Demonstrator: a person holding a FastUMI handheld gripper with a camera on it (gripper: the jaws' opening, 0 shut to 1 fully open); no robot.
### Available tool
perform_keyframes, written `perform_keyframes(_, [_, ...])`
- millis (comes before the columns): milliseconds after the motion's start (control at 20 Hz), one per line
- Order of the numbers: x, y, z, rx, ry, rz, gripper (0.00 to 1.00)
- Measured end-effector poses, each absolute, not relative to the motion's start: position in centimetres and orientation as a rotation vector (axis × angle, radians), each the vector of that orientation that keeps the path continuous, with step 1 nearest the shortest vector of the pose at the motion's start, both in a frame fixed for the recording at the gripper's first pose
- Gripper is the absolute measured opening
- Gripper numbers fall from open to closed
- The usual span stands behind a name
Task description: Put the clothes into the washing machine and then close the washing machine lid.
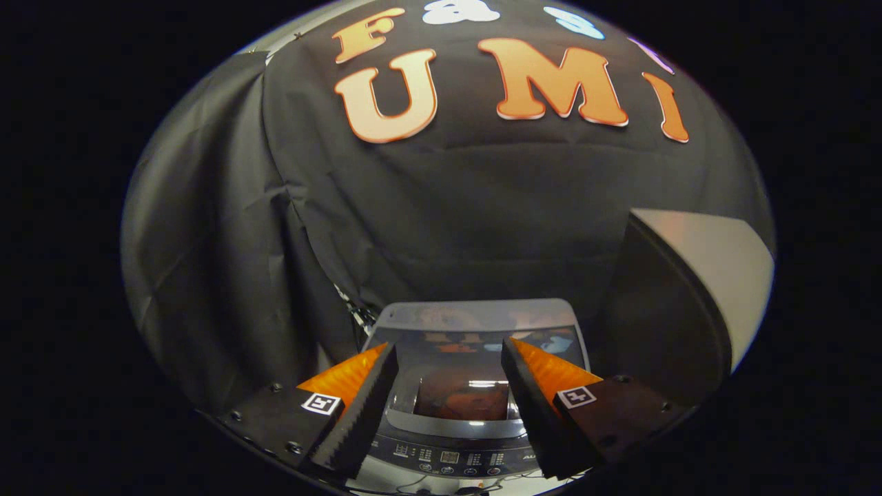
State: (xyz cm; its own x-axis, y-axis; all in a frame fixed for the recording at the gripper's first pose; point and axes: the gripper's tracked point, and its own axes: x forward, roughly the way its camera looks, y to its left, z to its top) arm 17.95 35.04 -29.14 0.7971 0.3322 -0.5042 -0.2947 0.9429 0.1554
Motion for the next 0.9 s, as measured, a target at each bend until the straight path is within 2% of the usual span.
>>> perform_keyframes(400, [12.8,28.1,-14.3,0.079,0.332,0.307,0.98])
perform_keyframes(900, [2.1,10.9,0.0,0.009,0.077,0.112,0.98])
